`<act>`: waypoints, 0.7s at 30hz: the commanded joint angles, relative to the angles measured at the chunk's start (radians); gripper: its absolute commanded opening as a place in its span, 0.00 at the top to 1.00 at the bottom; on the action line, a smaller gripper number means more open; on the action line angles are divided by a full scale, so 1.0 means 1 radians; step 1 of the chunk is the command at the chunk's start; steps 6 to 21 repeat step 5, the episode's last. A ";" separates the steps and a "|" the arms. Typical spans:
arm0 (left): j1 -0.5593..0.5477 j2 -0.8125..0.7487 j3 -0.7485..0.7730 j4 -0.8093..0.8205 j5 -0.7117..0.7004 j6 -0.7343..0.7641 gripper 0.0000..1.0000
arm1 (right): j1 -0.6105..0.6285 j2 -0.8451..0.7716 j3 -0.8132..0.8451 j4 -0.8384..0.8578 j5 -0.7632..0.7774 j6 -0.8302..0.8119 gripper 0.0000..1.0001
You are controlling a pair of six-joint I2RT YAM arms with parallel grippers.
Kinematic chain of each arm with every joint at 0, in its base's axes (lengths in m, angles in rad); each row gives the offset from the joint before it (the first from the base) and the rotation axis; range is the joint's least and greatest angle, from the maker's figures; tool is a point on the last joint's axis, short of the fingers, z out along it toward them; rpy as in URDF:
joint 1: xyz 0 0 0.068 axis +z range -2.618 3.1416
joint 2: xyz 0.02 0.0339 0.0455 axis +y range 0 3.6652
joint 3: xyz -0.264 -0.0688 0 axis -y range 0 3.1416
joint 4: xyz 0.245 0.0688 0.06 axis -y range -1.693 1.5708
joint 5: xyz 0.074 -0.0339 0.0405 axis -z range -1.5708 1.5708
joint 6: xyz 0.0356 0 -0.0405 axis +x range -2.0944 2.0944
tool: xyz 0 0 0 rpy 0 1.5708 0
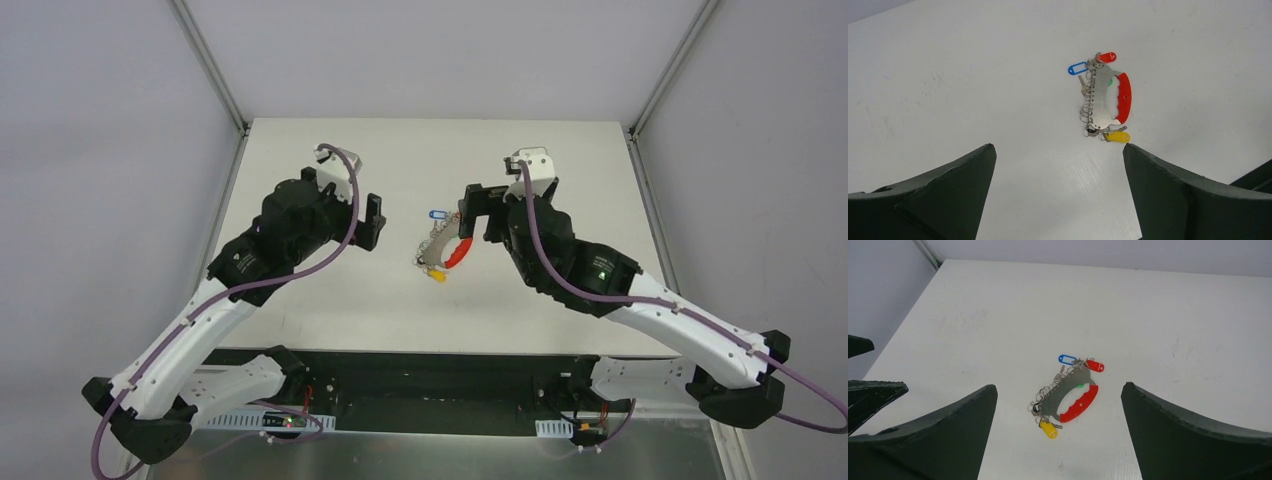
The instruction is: Put the keys on the keyring
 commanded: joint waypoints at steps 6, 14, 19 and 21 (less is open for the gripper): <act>0.004 -0.102 -0.047 0.051 0.048 -0.012 0.01 | 0.053 -0.015 -0.013 0.130 0.189 -0.066 0.01; 0.004 -0.102 -0.047 0.051 0.048 -0.012 0.01 | 0.053 -0.015 -0.013 0.130 0.189 -0.066 0.01; 0.004 -0.102 -0.047 0.051 0.048 -0.012 0.01 | 0.053 -0.015 -0.013 0.130 0.189 -0.066 0.01; 0.004 -0.102 -0.047 0.051 0.048 -0.012 0.01 | 0.053 -0.015 -0.013 0.130 0.189 -0.066 0.01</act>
